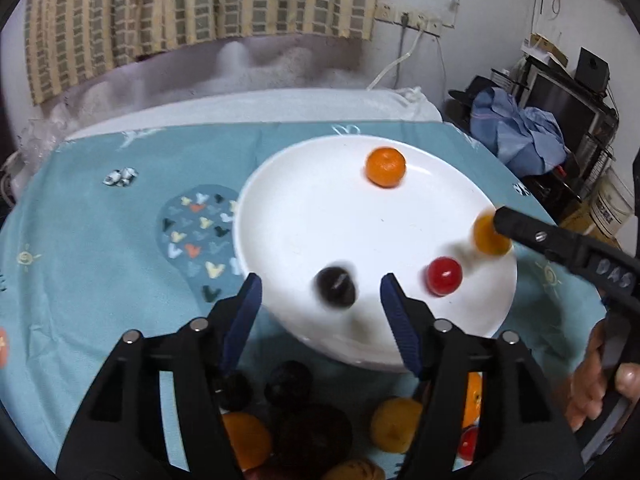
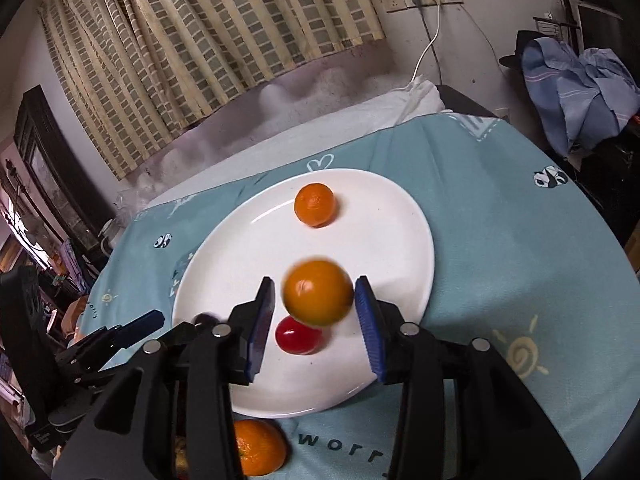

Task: Organize fruits
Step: 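Lower both held fruits onto the white plate and open both grippers, then grasp a small yellow-brown fruit with the left gripper while the right gripper grasps a red cherry tomato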

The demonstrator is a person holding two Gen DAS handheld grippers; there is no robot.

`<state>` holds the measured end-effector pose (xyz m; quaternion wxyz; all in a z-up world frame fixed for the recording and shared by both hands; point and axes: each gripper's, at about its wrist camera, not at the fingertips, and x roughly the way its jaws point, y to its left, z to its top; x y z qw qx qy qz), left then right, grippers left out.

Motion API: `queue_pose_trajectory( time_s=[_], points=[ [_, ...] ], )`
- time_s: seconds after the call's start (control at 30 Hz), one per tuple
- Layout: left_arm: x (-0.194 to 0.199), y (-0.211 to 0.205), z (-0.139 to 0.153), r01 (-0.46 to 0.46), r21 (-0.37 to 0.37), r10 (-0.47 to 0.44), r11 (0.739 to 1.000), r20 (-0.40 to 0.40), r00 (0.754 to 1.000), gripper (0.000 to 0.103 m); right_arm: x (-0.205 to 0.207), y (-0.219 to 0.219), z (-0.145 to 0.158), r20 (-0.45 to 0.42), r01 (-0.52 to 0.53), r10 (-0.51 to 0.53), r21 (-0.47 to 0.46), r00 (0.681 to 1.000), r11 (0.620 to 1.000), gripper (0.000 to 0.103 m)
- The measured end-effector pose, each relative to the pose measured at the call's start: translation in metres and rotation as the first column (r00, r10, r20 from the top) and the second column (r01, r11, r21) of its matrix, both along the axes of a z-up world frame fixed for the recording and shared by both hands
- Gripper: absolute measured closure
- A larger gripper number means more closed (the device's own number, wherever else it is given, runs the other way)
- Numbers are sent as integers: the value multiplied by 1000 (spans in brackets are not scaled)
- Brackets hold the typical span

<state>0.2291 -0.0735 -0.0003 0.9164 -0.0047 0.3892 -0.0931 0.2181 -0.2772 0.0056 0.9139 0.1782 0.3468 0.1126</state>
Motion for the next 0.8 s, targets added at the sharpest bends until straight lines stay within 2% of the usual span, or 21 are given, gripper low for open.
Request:
queue_pose_trajectory(
  time_s=[0.03, 0.07, 0.17, 0.27, 0.37, 0.43, 0.57, 0.67, 0.8],
  points=[
    [-5, 5, 4, -7, -9, 8, 1000, 4, 1000, 38, -5, 0, 5, 20, 9, -9, -2, 1000, 1000, 38],
    [-10, 10, 7, -15, -19, 15, 1000, 8, 1000, 35, -14, 1, 15, 54, 9, -9, -6, 999, 1000, 36],
    [-35, 32, 19, -66, -39, 67, 997, 37, 997, 21, -38, 4, 36, 117, -19, 20, -4, 993, 1000, 36],
    [-68, 59, 22, -114, -64, 118, 991, 49, 992, 17, -72, 4, 42, 144, -49, 43, 35, 989, 998, 34],
    [-99, 87, 9, -169, -95, 172, 981, 22, 985, 16, -99, 7, 30, 134, -61, 54, 48, 989, 997, 26],
    [-120, 102, -4, -189, -123, 191, 974, 1, 982, 16, -113, 13, 14, 99, -70, 67, 28, 993, 997, 26],
    [-145, 112, -23, -194, -120, 191, 974, -36, 981, 17, -118, 13, -6, 25, -74, 73, 54, 997, 996, 26],
    [-147, 98, -24, -159, -51, 159, 986, -11, 987, 16, -117, 13, -8, 26, -74, 73, 46, 997, 996, 26],
    [-142, 79, -35, -124, 94, 124, 988, -1, 992, 17, -117, 17, -6, 32, -93, 92, 33, 995, 995, 26]
  ],
)
